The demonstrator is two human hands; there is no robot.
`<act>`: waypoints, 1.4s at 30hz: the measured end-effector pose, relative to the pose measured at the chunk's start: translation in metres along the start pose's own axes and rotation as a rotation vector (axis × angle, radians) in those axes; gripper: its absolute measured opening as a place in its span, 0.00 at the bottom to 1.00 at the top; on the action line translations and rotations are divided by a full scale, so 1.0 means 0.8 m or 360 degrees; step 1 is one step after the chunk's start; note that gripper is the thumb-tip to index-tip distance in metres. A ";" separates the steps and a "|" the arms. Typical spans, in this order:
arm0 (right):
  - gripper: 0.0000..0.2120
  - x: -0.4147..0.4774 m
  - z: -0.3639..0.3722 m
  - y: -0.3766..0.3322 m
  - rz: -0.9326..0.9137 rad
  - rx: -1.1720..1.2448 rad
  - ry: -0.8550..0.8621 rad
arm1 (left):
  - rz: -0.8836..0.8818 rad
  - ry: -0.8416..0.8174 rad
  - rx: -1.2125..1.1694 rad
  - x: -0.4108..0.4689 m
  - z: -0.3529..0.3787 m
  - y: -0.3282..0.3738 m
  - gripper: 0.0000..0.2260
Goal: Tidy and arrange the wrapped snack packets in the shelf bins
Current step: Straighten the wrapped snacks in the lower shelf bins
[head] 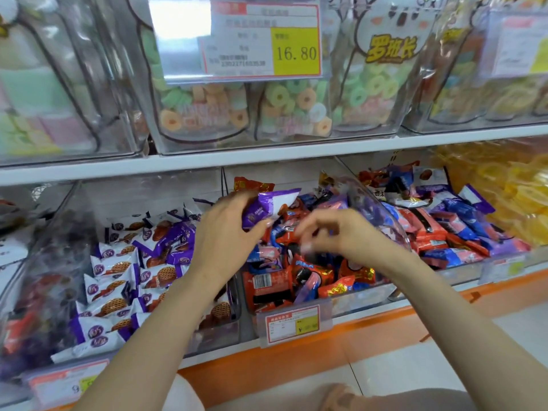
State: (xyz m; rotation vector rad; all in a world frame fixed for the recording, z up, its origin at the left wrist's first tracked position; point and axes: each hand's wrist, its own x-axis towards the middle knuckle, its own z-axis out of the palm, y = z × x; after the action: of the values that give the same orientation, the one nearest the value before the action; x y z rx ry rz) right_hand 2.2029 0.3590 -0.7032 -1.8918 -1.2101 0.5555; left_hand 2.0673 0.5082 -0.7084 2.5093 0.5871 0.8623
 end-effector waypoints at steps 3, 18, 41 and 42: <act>0.13 0.001 0.024 0.011 0.0023 -0.0569 -0.0659 | -0.0008 0.0075 -0.0074 0.000 -0.009 -0.007 0.20; 0.11 0.015 0.012 0.022 0.0067 -0.0925 0.0214 | -0.0083 0.0037 -0.0185 0.001 0.000 -0.025 0.17; 0.35 0.001 -0.002 0.059 0.0600 -0.0849 0.0063 | -0.0087 0.0085 -0.0313 0.004 -0.002 -0.027 0.14; 0.36 0.001 0.004 0.059 0.0614 -0.0752 -0.0002 | -0.0080 0.0089 -0.0309 0.003 -0.002 -0.027 0.14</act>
State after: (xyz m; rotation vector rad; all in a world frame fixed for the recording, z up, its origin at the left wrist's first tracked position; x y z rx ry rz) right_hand 2.2263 0.3506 -0.7432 -2.5562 -1.0413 0.4982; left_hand 2.0631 0.5275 -0.7170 2.2932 0.5540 0.9266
